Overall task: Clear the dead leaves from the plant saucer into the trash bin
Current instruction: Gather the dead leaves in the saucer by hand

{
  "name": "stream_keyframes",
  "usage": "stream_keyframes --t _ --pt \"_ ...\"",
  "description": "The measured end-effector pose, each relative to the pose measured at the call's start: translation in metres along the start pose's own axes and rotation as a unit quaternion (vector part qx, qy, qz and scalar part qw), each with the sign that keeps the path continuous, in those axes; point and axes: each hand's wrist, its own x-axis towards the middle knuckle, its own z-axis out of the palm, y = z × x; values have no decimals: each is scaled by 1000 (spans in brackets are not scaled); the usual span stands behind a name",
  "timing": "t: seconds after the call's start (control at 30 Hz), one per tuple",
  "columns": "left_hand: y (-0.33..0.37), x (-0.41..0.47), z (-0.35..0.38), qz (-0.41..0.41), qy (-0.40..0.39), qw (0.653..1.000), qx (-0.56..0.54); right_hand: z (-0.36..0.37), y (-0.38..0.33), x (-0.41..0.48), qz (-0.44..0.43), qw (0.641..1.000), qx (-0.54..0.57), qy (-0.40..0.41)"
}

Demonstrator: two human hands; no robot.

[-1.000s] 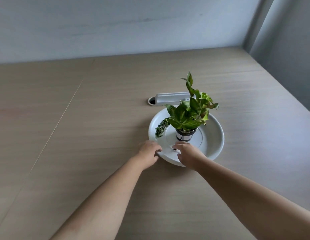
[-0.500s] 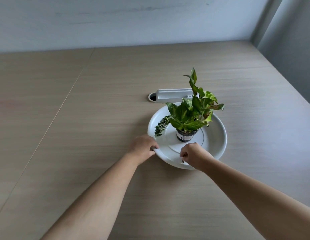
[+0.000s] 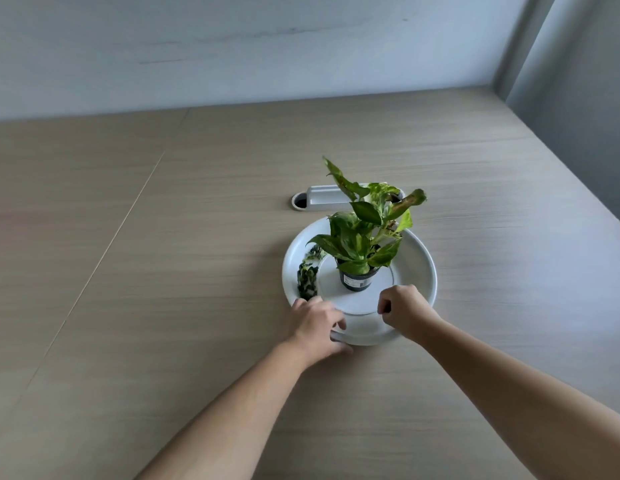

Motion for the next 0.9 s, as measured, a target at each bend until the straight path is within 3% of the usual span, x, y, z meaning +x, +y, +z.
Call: stream_keyframes --t 0.13,0.3,0.57,0.67,0.9 --pt "-26 14 -24 14 -75 996 49 -9 2 -7 7 999 48 13" --pt "-63 22 -52 -15 -101 988 114 -9 5 -17 -1 998 63 6" --pt "-10 -2 -18 25 -50 990 126 -11 7 -21 -18 998 57 19" --pt "10 -2 -5 38 -55 995 74 -12 9 -22 -23 999 44 22" --pt "-45 5 -42 10 -106 988 113 -15 14 -25 -8 999 42 22"
